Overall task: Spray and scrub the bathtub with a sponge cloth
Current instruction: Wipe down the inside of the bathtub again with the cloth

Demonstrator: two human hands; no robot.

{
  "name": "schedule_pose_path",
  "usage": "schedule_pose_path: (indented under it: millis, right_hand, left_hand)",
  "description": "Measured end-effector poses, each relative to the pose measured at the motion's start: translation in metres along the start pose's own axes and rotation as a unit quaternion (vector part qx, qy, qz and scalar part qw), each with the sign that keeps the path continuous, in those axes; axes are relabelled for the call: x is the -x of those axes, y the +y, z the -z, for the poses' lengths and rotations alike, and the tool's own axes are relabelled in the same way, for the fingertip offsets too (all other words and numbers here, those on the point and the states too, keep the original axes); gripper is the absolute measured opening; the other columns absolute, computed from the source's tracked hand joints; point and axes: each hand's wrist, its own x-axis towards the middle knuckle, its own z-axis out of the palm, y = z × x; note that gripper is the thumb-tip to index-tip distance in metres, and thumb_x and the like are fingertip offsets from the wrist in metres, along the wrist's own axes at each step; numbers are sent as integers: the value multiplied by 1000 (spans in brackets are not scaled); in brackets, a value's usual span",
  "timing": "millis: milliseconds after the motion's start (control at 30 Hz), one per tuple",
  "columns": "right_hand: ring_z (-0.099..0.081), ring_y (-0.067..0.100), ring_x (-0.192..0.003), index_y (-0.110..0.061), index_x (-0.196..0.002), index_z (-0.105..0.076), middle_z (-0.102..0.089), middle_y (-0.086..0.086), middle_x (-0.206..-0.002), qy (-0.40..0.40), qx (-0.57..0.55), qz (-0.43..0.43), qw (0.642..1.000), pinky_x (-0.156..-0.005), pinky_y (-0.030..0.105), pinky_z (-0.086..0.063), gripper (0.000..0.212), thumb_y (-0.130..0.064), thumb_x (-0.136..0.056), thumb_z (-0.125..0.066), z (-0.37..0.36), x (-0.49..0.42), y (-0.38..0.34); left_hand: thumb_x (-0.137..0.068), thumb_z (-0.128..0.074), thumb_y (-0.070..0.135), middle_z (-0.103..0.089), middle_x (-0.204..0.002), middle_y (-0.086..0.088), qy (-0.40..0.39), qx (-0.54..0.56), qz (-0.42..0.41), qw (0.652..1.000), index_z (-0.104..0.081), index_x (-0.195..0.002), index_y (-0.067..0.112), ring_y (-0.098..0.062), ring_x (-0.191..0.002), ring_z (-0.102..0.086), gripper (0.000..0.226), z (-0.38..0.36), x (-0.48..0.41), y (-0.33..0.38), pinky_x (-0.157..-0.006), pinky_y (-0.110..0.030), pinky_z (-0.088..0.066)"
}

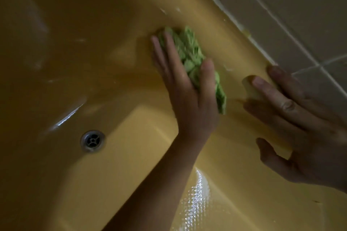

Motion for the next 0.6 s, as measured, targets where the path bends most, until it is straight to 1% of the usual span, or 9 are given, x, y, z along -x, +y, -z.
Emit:
schedule_pose_path:
  millis: [67, 167, 233, 300, 400, 433, 500, 533, 600]
  right_hand:
    - [-32, 47, -149, 5, -131, -61, -39, 25, -156, 40, -20, -36, 998, -114, 62, -39, 53, -24, -86, -62, 14, -36, 25]
    - [-33, 46, -149, 7, -127, -65, -40, 25, -155, 38, -7, -16, 999, -115, 61, -38, 52, -24, -85, -65, 9, -29, 19]
    - [-32, 46, -149, 8, -127, -65, -39, 26, -155, 45, -12, -1, 999, -117, 59, -37, 51, -24, -86, -65, 10, -29, 26]
    - [-31, 46, -150, 9, -127, -65, -38, 26, -156, 41, -11, -9, 999, -118, 57, -36, 51, -22, -87, -65, 12, -32, 28]
    - [-31, 46, -150, 8, -126, -67, -38, 27, -156, 40, -10, -11, 999, -118, 58, -37, 49, -19, -85, -65, 11, -23, 25]
    - [-31, 46, -150, 8, -125, -67, -38, 27, -156, 35, -8, -10, 999, -117, 59, -37, 49, -18, -84, -65, 12, -18, 23]
    - [-32, 46, -150, 6, -126, -67, -38, 27, -156, 26, 1, -15, 1000, -117, 60, -37, 49, -18, -83, -66, 13, -3, 23]
    - [-33, 45, -149, 5, -126, -67, -39, 26, -156, 27, 6, -21, 999, -117, 60, -37, 50, -18, -82, -67, 13, 5, 22]
    - [-35, 44, -149, 5, -126, -68, -41, 26, -155, 33, 13, -28, 999, -117, 60, -37, 52, -18, -79, -70, 11, 16, 20]
  left_hand:
    - [-97, -49, 57, -9, -175, 2, 12, 15, 92, 996, -16, -166, 29, -18, -160, -14, 81, 8, 2, -37, -128, -48, -23]
    - [-75, -62, 66, -40, -164, -2, 66, 169, 294, 938, -29, -161, 38, -25, -144, -48, 96, 27, -16, -106, -121, -56, -36]
    - [-70, -63, 64, -56, -151, -3, 77, 181, 325, 925, -38, -156, 38, -27, -131, -60, 93, 33, -24, -119, -116, -58, -42]
    - [-72, -59, 64, -51, -156, 0, 79, 153, 303, 937, -37, -157, 40, -24, -137, -56, 91, 25, -18, -80, -118, -55, -41]
    - [-87, -52, 57, -22, -172, 4, 18, 71, 98, 992, -23, -164, 35, -18, -157, -26, 85, 0, 14, -6, -126, -49, -27]
    - [-94, -51, 52, -13, -174, 4, -4, 46, 17, 999, -21, -165, 29, -17, -160, -16, 81, -9, 31, 11, -127, -48, -23]
    - [-100, -50, 44, -8, -175, -2, 0, 33, -68, 997, -22, -165, 15, -17, -161, -8, 77, -22, 50, 19, -128, -50, -21]
    - [-99, -50, 45, -11, -175, -5, 21, 31, -72, 997, -25, -164, 12, -18, -161, -11, 76, -24, 47, 8, -127, -50, -22]
    - [-91, -53, 52, -23, -172, -6, 74, 40, 36, 996, -34, -162, 18, -20, -158, -24, 80, -17, 31, -38, -125, -48, -27]
